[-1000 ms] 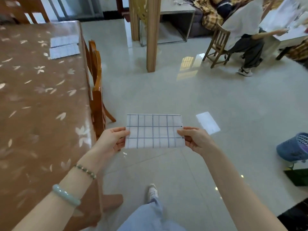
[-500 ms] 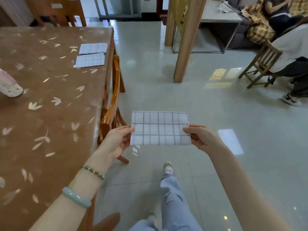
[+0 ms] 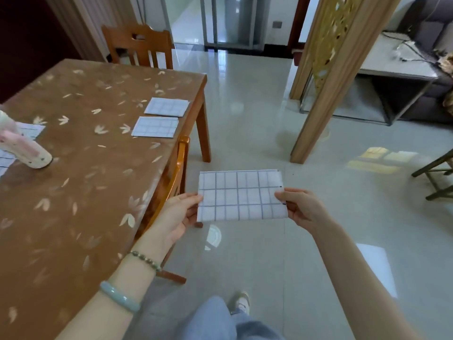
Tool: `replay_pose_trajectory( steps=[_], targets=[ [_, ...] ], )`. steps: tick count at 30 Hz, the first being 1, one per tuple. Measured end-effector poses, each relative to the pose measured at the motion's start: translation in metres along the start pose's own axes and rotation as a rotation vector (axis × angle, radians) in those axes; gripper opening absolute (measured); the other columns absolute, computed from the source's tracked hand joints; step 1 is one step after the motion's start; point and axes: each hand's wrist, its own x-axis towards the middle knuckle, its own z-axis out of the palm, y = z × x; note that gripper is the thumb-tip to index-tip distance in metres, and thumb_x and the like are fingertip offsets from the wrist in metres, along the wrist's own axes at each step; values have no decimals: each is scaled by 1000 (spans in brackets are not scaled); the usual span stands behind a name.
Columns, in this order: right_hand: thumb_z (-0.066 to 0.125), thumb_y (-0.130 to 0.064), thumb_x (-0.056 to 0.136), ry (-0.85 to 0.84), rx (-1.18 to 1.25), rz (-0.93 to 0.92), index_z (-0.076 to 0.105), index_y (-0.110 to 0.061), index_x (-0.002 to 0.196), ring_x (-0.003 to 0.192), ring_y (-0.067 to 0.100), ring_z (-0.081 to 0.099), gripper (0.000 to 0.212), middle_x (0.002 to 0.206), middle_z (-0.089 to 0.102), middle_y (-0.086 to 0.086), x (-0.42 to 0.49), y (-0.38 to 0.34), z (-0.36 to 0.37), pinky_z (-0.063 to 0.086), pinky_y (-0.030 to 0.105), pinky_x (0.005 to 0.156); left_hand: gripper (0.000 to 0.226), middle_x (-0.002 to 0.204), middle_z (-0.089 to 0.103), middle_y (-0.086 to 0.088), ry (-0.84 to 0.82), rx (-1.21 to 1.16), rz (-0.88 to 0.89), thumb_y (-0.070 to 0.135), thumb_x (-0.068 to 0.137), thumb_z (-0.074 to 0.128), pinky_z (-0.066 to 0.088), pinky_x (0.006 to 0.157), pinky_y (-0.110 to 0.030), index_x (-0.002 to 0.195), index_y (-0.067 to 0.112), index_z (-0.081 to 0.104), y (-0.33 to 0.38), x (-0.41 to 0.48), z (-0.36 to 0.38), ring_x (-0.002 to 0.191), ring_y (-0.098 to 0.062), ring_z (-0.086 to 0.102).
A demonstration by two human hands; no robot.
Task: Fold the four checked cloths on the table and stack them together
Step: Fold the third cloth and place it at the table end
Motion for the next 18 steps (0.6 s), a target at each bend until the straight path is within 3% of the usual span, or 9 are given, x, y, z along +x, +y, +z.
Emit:
replay_pose_trajectory(
  steps=[8, 14, 18],
  targets=[
    [61, 7, 83, -51, -11, 30, 66, 5, 89, 65, 19, 71, 8, 76, 72, 13, 92, -66, 16, 56, 25, 54, 19, 97, 75, -10, 4, -87, 23, 8, 90, 62, 55, 70, -27, 108, 6, 67, 57, 78, 33, 87, -19, 72],
    [63, 5, 81, -91, -39, 12, 66, 9, 99, 75, 23, 70, 18, 89, 71, 18, 182, -124, 42, 58, 28, 62, 10, 76, 75, -5, 46, -105, 101, 1, 91, 58, 57, 61, -21, 97, 3, 66, 116, 155, 55, 65, -12, 70],
    [62, 7, 82, -110, -62, 9, 66, 8, 96, 75, 24, 70, 15, 88, 71, 18, 240, -170, 75, 59, 31, 64, 11, 83, 75, -9, 86, -147, 91, 2, 89, 61, 60, 63, -25, 99, 4, 67, 164, 209, 58, 72, -16, 71]
  ],
)
